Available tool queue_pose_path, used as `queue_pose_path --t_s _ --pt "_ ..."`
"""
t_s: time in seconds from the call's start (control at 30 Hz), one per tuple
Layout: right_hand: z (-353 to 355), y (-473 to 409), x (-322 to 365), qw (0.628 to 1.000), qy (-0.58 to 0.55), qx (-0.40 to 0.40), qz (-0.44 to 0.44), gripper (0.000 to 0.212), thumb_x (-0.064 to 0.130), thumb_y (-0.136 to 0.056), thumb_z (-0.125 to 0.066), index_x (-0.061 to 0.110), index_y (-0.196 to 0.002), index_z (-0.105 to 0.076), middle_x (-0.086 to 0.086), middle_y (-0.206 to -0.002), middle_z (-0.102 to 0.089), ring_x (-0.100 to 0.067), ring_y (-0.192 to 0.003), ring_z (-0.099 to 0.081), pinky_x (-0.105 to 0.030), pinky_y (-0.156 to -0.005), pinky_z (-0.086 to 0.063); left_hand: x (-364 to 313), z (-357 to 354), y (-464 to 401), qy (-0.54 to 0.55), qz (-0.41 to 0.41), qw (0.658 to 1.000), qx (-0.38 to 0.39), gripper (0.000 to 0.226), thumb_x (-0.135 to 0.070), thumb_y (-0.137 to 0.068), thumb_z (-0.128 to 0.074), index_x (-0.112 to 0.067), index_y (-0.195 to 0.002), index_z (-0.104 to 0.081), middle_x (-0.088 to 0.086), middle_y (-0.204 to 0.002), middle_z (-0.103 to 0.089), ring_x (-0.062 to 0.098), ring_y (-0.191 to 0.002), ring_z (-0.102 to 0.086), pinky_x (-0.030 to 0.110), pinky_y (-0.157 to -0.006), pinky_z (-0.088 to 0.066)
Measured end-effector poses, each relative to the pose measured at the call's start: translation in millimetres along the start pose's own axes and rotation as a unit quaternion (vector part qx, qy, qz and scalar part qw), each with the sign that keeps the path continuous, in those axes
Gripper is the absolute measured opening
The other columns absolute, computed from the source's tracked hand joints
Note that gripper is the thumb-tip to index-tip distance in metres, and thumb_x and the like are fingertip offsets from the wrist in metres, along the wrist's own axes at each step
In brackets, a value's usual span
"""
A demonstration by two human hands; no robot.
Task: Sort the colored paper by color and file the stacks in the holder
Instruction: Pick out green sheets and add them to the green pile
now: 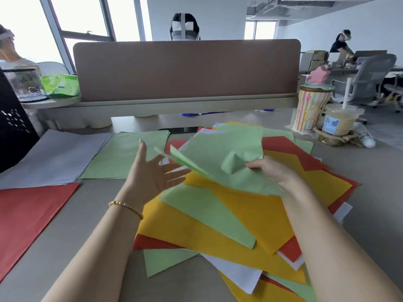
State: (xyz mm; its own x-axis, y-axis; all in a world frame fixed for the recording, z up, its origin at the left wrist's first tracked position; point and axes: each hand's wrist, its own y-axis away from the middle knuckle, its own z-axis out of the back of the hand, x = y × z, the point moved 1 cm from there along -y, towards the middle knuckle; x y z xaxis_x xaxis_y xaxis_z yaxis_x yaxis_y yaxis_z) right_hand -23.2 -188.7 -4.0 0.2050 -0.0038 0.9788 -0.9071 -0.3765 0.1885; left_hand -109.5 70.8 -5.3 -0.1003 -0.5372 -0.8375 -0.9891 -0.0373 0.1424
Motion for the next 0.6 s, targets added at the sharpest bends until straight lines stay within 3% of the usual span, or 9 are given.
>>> queue_pose_path --t_s 0.1,0.17,0.2,0.27,0.33,0.4,0.47,0.53,0.6 --pt "-3.1 5.3 2.3 0.997 0.075 0.031 -0.009 0.012 0.015 -0.09 -0.058 0.009 -0.099 -0.063 -0.001 -0.082 -0.073 -0.015 -0.072 -0.07 -0.028 -0.069 -0.057 -0.9 0.0 4.4 -0.056 0.052 0.994 -0.072 0.061 -0.058 -0.093 -0.032 -0.004 -0.105 -0.057 0.016 -0.088 -0.068 0.022 -0.067 -0.07 0.026 -0.057 -0.056" --pt "-6.0 1.8 -2.5 0.994 0.105 0.009 -0.031 0.039 0.032 -0.084 -0.068 0.008 -0.113 -0.06 -0.006 -0.105 -0.069 -0.021 -0.096 -0.066 -0.04 -0.091 -0.052 5.6 -6.8 3.1 -0.125 0.057 0.989 -0.06 0.037 -0.036 -0.095 -0.047 -0.004 -0.105 -0.062 0.009 -0.077 -0.073 0.018 -0.061 -0.07 0.025 -0.054 -0.056" --pt "-10.4 2.1 -4.5 0.994 0.106 0.001 -0.04 0.042 0.03 -0.085 -0.067 0.005 -0.118 -0.059 -0.009 -0.107 -0.067 -0.025 -0.097 -0.064 -0.045 -0.095 -0.048 9.6 -9.6 0.1 -0.162 0.041 0.984 -0.06 0.03 -0.025 -0.094 -0.052 -0.002 -0.11 -0.062 0.007 -0.075 -0.073 0.016 -0.059 -0.07 0.025 -0.054 -0.057" --pt "-17.8 0.9 -7.2 0.989 0.143 -0.018 -0.028 0.032 0.015 -0.091 -0.059 -0.001 -0.119 -0.059 -0.014 -0.099 -0.067 -0.027 -0.085 -0.064 -0.046 -0.092 -0.048 16.7 -13.0 -3.5 -0.239 -0.014 0.967 -0.089 0.024 -0.004 -0.091 -0.055 0.001 -0.114 -0.06 0.0 -0.069 -0.072 0.011 -0.054 -0.067 0.022 -0.053 -0.056" --pt "-23.1 1.2 -7.4 0.98 0.19 -0.056 -0.004 0.022 0.011 -0.092 -0.056 0.0 -0.111 -0.06 -0.018 -0.105 -0.067 -0.029 -0.087 -0.064 -0.04 -0.086 -0.05 20.2 -20.7 -4.1 -0.298 -0.061 0.945 -0.119 0.022 0.002 -0.09 -0.052 -0.003 -0.109 -0.062 -0.004 -0.068 -0.069 0.009 -0.055 -0.065 0.021 -0.058 -0.055" --pt "-28.0 1.4 -3.1 0.98 0.176 -0.091 0.027 0.009 0.012 -0.092 -0.055 0.008 -0.096 -0.061 -0.02 -0.113 -0.065 -0.026 -0.085 -0.061 -0.032 -0.073 -0.049 16.0 -30.0 -2.4 -0.302 -0.092 0.937 -0.148 0.018 -0.002 -0.091 -0.051 -0.008 -0.104 -0.062 -0.001 -0.074 -0.067 0.012 -0.059 -0.063 0.024 -0.063 -0.053" --pt "-34.0 0.3 9.5 0.979 0.14 -0.129 0.079 0.01 0.017 -0.092 -0.054 0.014 -0.087 -0.062 -0.021 -0.114 -0.065 -0.023 -0.083 -0.059 -0.029 -0.07 -0.044 2.1 -39.6 -0.2 -0.283 -0.145 0.932 -0.174 0.014 -0.008 -0.093 -0.05 -0.009 -0.101 -0.062 -0.001 -0.073 -0.064 0.01 -0.057 -0.06 0.024 -0.06 -0.051" --pt "-43.8 3.2 29.2 0.969 0.123 -0.156 0.149 0.018 0.023 -0.093 -0.051 0.01 -0.089 -0.063 -0.023 -0.11 -0.065 -0.018 -0.082 -0.054 -0.028 -0.071 -0.039 -21.8 -52.9 5.2 -0.261 -0.198 0.929 -0.173 0.014 -0.016 -0.095 -0.05 -0.011 -0.096 -0.063 -0.003 -0.072 -0.064 0.009 -0.057 -0.06 0.022 -0.058 -0.05" --pt "-58.1 12.7 55.4 0.947 0.134 -0.18 0.228 0.027 0.026 -0.095 -0.047 0.003 -0.095 -0.061 -0.025 -0.092 -0.061 -0.014 -0.076 -0.045 -0.024 -0.063 -0.034 -49.0 -66.2 13.7 -0.282 -0.252 0.912 -0.156 0.016 -0.023 -0.096 -0.05 -0.018 -0.084 -0.06 -0.005 -0.07 -0.061 0.01 -0.058 -0.057 0.024 -0.06 -0.048"
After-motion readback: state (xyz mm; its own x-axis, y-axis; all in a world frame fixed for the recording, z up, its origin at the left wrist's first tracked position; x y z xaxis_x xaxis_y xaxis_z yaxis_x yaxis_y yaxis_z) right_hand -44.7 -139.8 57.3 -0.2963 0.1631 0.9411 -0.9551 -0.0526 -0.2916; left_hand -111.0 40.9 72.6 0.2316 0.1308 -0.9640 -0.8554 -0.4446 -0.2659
